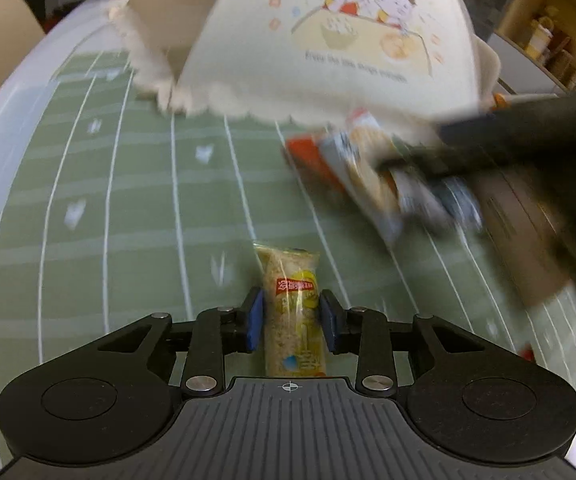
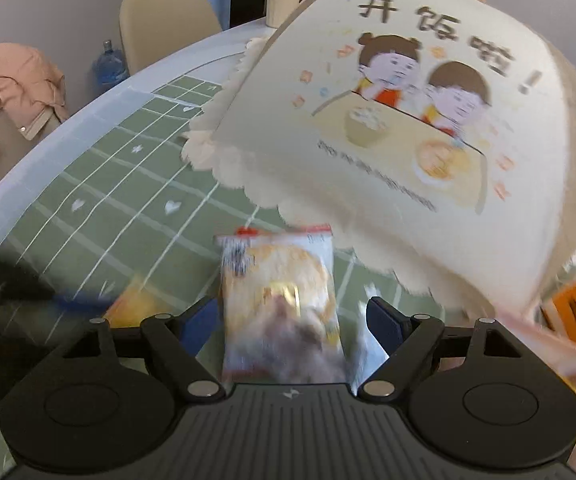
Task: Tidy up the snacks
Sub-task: 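Grasp the cream stick snack with the left gripper while the right grasps a bread packet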
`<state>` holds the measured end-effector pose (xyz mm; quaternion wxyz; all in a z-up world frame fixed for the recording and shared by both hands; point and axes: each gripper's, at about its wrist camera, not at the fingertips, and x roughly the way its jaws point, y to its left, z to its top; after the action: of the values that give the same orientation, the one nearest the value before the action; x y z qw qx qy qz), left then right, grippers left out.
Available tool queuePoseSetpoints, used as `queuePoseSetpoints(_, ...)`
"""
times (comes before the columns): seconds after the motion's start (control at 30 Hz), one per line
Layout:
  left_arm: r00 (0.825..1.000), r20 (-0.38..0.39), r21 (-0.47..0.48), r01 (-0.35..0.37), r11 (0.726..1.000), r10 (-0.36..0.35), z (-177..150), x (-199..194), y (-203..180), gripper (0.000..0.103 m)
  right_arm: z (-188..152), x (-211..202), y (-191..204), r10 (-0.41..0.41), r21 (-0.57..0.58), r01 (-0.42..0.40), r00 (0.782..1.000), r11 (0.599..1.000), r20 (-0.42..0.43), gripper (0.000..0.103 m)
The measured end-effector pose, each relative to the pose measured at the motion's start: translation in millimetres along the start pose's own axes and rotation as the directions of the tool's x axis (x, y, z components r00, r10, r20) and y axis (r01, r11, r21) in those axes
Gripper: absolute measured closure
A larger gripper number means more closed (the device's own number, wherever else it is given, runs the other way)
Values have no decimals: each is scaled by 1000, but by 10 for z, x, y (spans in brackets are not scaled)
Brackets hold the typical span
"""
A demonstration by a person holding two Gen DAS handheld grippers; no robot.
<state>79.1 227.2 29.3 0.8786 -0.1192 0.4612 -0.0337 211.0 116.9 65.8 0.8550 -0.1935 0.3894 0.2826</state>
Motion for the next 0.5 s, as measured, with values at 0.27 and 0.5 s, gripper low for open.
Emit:
queuePoseSetpoints(0.27, 998, -22, -90, 49, 995, -52, -384, -296, 94, 69, 514, 780, -351, 98, 343, -46, 986, 938, -136, 24)
queuePoseSetpoints(0.5, 998, -10, -163, 52, 985, -54, -488, -419, 265, 69, 63, 363, -31, 244, 260, -191, 951, 946, -190, 63)
